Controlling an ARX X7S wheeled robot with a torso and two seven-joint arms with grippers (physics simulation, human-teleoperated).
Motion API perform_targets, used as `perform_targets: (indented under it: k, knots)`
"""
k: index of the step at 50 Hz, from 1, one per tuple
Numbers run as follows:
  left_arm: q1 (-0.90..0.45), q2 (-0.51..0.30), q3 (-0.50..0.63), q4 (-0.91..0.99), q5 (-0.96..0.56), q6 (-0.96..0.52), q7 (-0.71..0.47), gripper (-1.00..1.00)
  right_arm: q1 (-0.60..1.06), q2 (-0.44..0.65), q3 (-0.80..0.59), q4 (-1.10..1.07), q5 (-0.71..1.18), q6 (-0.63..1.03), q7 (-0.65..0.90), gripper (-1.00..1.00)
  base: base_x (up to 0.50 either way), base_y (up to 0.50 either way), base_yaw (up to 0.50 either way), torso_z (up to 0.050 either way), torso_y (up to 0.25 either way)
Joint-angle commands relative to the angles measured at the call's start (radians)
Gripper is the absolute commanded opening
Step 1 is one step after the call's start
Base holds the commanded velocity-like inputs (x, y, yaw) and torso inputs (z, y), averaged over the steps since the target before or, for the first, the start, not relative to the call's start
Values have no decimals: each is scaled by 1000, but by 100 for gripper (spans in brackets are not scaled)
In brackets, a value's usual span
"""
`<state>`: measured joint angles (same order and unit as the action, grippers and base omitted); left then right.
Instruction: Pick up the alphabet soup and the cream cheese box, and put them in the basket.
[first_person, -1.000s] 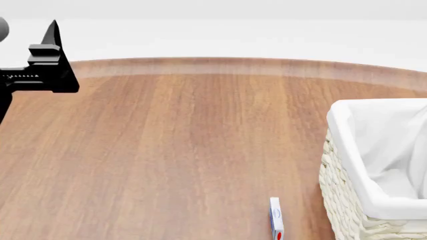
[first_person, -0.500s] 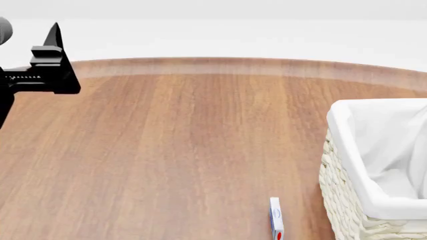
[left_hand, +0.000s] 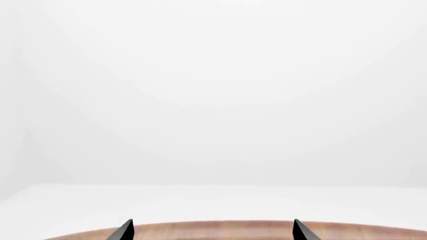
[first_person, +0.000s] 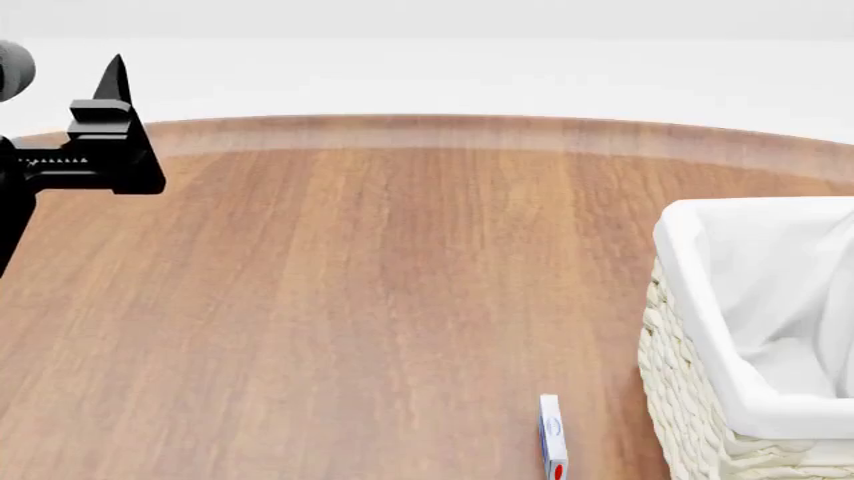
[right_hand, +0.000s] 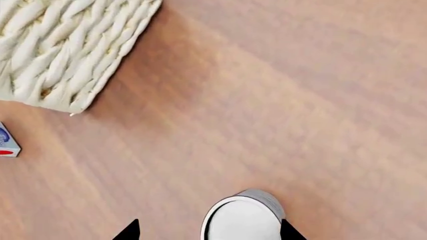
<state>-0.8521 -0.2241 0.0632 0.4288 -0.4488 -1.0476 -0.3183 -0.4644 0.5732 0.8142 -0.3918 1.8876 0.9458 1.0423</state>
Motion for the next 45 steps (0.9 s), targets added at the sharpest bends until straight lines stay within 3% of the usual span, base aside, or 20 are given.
perform_targets:
  k: [1,19,45]
  knots:
    - [2,-5,2,-8,-4,6,-2,100,7,0,-10,10,-12,0,-6,100,0,0,0,0,0]
    - [1,-10,12,-21,-5,17,-6,100,-12,-17,19,10,-70,-19,-8,100,0,0,0,0,0]
    - [13,-13,24,-25,-12,30,-16,100,36,-32,-92,126,-166,5,-115,100,0,0,0,0,0]
